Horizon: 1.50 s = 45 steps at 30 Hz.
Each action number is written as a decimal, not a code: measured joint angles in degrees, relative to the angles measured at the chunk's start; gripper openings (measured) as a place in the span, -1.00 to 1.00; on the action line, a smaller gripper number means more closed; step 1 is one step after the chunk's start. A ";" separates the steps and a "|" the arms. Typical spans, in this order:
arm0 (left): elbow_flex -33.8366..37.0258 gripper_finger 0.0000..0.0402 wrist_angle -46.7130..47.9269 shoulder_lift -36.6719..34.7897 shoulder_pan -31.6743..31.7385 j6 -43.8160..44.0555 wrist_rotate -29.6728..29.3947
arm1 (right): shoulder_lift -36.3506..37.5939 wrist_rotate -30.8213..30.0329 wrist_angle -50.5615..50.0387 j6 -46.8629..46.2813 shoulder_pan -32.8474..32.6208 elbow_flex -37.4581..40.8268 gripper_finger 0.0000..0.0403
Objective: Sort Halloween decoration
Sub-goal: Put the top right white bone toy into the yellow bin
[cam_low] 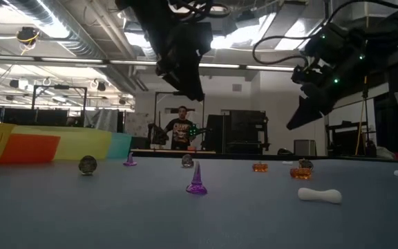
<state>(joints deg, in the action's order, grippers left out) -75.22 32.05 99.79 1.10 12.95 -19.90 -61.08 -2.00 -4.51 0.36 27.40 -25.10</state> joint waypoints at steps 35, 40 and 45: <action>0.04 -0.13 0.01 0.00 0.00 0.11 -0.17 | -20.77 -0.36 13.71 0.01 0.00 2.26 -0.70; 0.04 -0.13 0.02 0.00 0.00 0.11 -0.20 | -22.29 -0.66 15.42 -0.02 0.00 2.16 -0.70; 0.04 -0.13 0.02 0.00 -0.01 0.11 -0.22 | -22.32 -0.49 15.40 -0.01 0.00 2.16 -0.70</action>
<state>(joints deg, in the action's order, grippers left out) -75.18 32.08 99.79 1.10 13.06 -20.12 -83.40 -2.49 10.89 0.35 27.40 -22.94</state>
